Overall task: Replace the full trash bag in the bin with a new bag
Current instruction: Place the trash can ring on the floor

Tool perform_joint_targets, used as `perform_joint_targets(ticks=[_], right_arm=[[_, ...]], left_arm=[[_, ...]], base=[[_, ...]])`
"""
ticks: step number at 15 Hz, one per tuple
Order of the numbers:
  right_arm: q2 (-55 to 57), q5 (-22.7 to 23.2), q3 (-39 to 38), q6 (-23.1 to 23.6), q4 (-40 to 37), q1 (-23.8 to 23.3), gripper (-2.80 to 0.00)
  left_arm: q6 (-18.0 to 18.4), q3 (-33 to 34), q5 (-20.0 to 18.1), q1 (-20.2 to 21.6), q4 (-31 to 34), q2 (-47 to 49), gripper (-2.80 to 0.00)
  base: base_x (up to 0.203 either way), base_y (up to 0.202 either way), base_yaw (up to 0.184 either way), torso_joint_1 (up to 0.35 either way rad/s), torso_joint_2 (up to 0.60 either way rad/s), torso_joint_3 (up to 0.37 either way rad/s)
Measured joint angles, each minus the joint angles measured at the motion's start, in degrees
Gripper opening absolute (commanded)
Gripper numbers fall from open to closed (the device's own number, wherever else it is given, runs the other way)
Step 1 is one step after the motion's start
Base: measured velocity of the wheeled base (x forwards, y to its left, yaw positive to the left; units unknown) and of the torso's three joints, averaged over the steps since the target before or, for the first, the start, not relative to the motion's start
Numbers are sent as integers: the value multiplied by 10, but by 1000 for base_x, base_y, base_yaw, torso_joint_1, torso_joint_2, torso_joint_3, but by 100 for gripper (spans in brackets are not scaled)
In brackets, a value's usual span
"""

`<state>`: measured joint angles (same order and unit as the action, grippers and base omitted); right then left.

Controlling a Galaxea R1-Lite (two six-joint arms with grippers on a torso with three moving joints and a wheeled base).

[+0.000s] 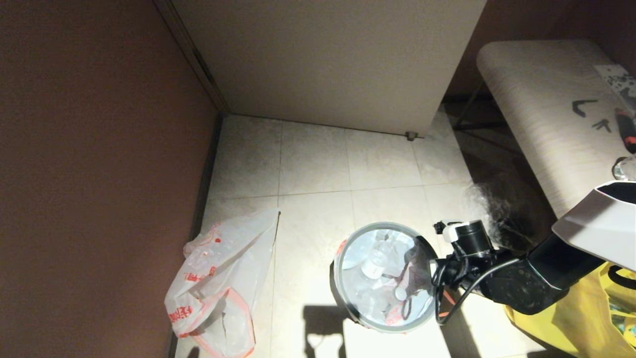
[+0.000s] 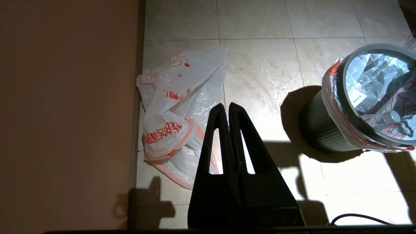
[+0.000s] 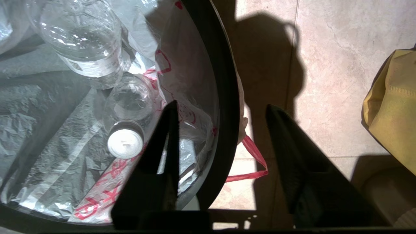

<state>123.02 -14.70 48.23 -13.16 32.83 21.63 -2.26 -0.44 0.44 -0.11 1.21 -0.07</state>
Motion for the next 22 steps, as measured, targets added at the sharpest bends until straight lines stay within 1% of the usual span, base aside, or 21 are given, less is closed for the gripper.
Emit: perform_joint_targets(ticks=[11,19,22], right_arm=[[-8,-8,-9,3,1,2,-280],[-81,-8,-52,3,-3,18,-280],[-124,-8,-64,3,-29,19,-280]], left_arm=[[0,0,0,0,0,0,-280],[0,0,0,0,0,0,-280],[0,0,0,0,0,0,-280]], base=[[0,0,0,0,0,0],[0,0,0,0,0,0],[0,0,0,0,0,0]])
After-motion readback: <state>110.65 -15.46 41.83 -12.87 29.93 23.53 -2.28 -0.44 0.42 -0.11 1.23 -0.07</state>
